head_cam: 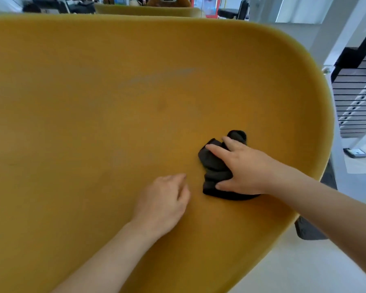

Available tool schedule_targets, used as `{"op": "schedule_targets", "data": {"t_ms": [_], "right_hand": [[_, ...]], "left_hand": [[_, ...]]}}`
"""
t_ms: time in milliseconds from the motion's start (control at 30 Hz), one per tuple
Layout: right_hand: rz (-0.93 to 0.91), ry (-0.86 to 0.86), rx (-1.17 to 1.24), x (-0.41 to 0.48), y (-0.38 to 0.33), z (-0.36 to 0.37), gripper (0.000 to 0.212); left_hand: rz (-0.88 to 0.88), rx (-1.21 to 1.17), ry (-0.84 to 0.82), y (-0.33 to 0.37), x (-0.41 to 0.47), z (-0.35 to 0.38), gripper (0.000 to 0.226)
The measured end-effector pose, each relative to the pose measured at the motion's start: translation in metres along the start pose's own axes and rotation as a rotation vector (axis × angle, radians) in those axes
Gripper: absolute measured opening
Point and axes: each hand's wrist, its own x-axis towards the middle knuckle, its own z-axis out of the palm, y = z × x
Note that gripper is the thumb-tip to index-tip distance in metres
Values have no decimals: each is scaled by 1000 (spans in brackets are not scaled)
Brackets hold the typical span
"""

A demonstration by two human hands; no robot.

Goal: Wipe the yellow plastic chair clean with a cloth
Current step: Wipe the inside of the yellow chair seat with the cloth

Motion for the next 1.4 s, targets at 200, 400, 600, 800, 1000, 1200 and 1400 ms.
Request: {"op": "schedule_targets", "data": {"t_ms": [200, 400, 600, 800, 1000, 1200, 1400], "right_hand": [[-221, -175, 581, 3, -15, 0, 72], [-157, -288, 593, 8, 10, -19, 62], [-214, -275, 119, 60, -45, -26, 57], [-394, -97, 579, 90, -109, 1, 51], [-223, 44, 431, 88, -112, 39, 52], [-191, 255, 785, 75, -80, 35, 48], [-121, 44, 74, 100, -147, 46, 83]], "left_hand": [[1, -100, -121, 13, 2, 9, 60], [-173, 27, -345, 25, 20, 26, 74], [-231, 121, -386, 16, 18, -9, 56], [-602, 591, -273, -104, -22, -83, 51], [-777, 449, -249, -139, 13, -76, 66], [-14, 234, -178, -66, 48, -3, 62], [-121, 281, -113, -165, 21, -78, 64]]}}
